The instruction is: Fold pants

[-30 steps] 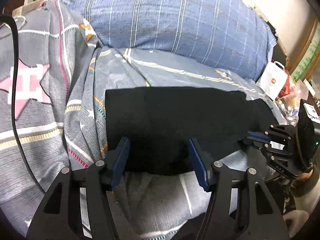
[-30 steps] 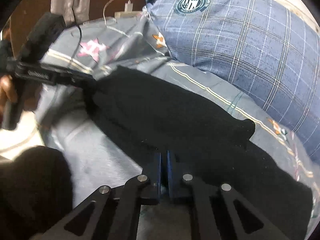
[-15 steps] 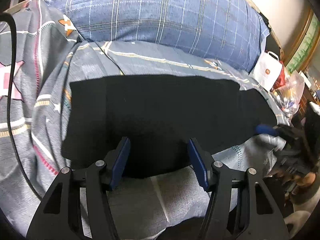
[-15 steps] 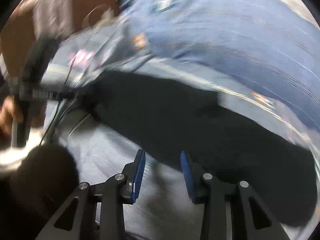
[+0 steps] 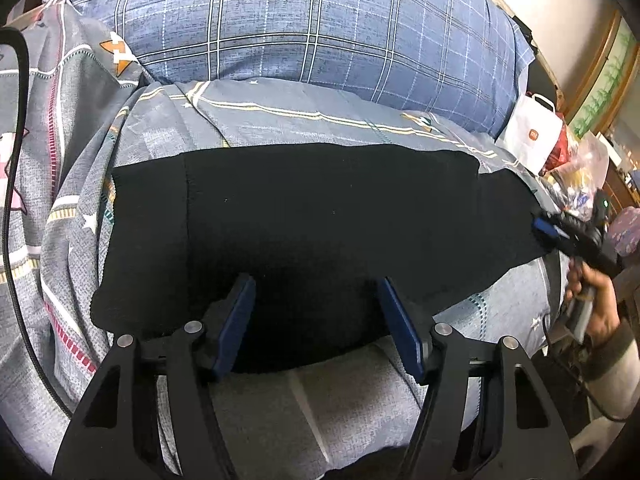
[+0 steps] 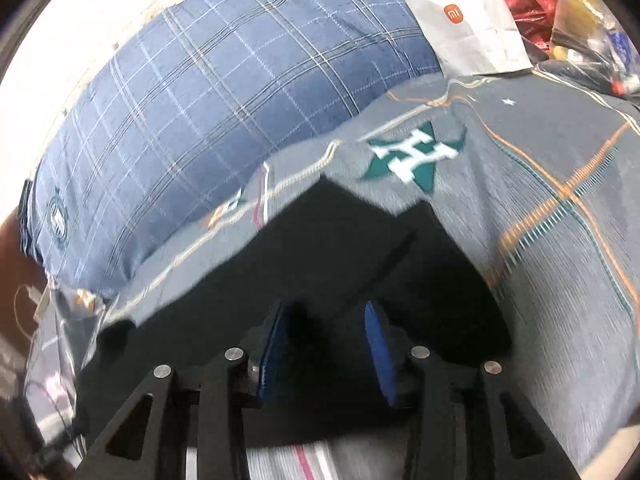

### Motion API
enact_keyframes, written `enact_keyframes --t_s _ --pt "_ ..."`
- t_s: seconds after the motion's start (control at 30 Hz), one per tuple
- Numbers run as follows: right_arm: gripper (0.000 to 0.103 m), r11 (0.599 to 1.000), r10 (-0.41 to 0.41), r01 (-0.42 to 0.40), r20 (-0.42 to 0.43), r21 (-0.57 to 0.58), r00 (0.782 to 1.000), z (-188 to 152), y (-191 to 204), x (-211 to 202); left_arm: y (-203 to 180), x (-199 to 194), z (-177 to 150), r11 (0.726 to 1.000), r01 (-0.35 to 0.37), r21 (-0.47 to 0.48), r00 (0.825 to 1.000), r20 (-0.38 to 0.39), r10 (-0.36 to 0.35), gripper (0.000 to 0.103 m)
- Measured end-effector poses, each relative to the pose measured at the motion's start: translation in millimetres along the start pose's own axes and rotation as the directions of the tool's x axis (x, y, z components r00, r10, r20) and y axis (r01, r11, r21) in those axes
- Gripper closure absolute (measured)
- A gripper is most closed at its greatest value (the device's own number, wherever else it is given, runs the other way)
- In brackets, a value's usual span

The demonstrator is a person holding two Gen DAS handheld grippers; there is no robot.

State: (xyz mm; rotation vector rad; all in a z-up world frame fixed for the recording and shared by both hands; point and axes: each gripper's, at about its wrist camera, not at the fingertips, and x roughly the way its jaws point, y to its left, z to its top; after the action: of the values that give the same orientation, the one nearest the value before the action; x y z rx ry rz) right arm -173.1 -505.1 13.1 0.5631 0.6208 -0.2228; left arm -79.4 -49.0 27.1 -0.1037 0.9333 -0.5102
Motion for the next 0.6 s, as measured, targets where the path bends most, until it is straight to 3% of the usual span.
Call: enact_keyframes --t_s 0.03,0.13,0.37,0.47,0.6 --pt "0.065 1.0 0.008 -0.008 0.02 0.002 1.0 6 1 6 0 0 0 1.0 -0.001 -0.005 1.0 -0.001 0.001 0.038" --pt "0.097 1.0 -0.008 0.008 0.018 -0.003 1.0 11 3 15 -4 -1 0 1.0 -0.005 -0.022 1.0 -0.003 0.005 0.038" --pt "0.099 0.995 0.007 0.007 0.143 -0.101 0.99 2 10 -65 -1 -6 -2 1.0 0.009 -0.022 1.0 -0.007 -0.009 0.038" --pt "0.099 0.992 -0.048 0.06 0.108 -0.115 0.993 -12 -2 -73 -2 -4 -4 1.0 0.004 -0.024 1.0 0.001 -0.003 0.038" --pt "0.099 0.991 -0.097 0.1 0.04 -0.087 0.994 -21 -17 -42 -4 -4 -5 1.0 -0.005 -0.014 1.0 0.007 0.005 0.038"
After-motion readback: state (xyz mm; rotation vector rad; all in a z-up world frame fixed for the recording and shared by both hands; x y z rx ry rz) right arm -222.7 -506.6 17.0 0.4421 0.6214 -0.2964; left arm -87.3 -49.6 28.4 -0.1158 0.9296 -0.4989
